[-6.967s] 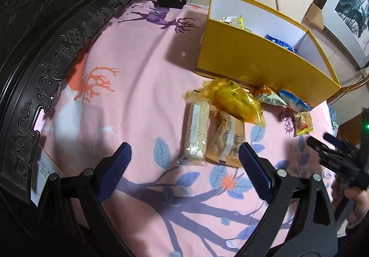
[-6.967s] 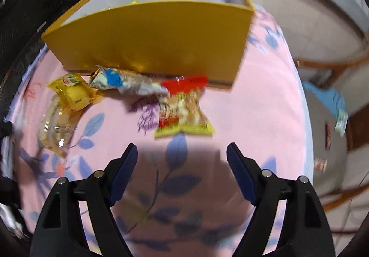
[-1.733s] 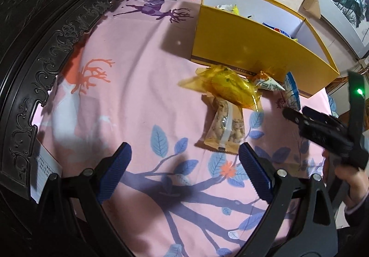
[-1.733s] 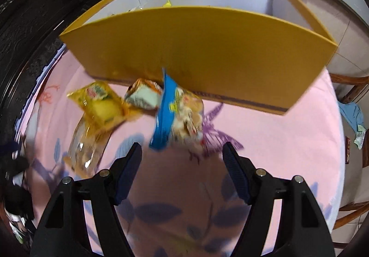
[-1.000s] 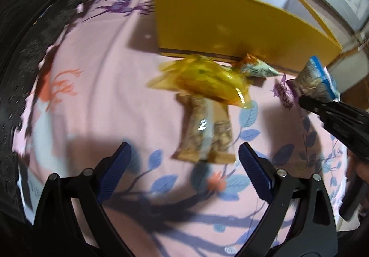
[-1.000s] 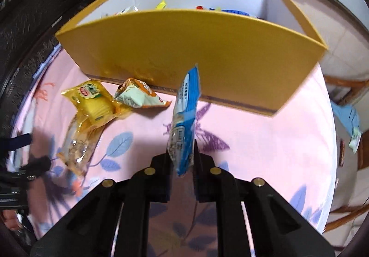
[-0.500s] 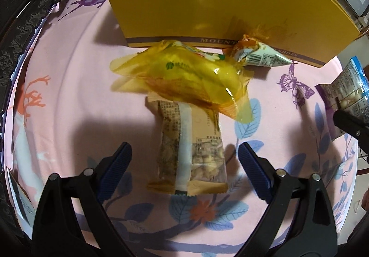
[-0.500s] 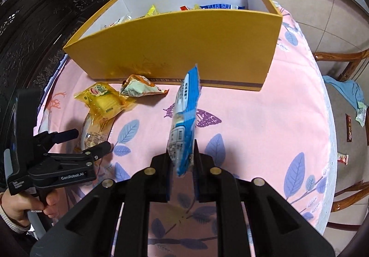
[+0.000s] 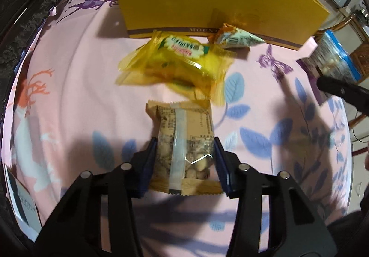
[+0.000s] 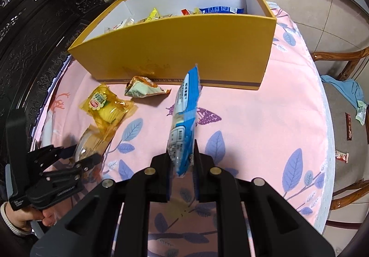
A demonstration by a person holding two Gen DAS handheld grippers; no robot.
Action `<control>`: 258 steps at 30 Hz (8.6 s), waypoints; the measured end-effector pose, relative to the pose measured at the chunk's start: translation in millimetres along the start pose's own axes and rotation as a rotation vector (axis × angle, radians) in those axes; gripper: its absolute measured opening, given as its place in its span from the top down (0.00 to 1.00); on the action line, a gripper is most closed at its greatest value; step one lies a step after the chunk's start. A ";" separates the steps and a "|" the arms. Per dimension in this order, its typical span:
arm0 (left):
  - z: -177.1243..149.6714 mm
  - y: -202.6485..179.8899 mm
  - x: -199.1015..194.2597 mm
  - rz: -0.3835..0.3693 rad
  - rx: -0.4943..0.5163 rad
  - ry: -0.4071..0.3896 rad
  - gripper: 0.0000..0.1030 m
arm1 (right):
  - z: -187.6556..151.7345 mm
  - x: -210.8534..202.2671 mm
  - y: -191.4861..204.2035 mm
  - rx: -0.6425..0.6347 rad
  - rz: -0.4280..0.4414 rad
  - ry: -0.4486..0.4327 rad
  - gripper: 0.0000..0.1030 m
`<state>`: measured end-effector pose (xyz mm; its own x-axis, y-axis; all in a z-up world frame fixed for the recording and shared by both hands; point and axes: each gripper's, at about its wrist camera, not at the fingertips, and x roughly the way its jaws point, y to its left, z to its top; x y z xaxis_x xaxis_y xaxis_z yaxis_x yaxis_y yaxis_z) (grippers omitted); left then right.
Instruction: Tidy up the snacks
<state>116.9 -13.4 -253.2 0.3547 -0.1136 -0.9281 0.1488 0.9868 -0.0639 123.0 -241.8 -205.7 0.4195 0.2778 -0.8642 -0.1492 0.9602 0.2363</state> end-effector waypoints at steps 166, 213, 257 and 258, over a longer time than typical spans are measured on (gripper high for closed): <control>117.6 26.7 64.7 0.114 -0.910 0.163 0.03 | -55.8 23.6 6.2 -0.365 0.145 0.001 0.73; 133.6 -11.3 -150.0 -0.094 -0.267 -0.408 0.63 | 69.6 -109.7 27.3 -0.213 0.094 -0.372 0.73; 235.9 -19.6 -111.7 0.124 -0.129 -0.350 0.02 | 161.5 -35.8 14.2 -0.064 -0.129 -0.177 0.01; 235.3 -18.8 -112.8 0.125 -0.130 -0.351 0.02 | 161.0 -36.8 14.4 -0.065 -0.131 -0.178 0.01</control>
<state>291.3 -46.3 -61.0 0.6600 -0.0021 -0.7512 -0.0259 0.9993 -0.0255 249.5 -233.4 -99.0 0.5895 0.1576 -0.7923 -0.1380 0.9860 0.0935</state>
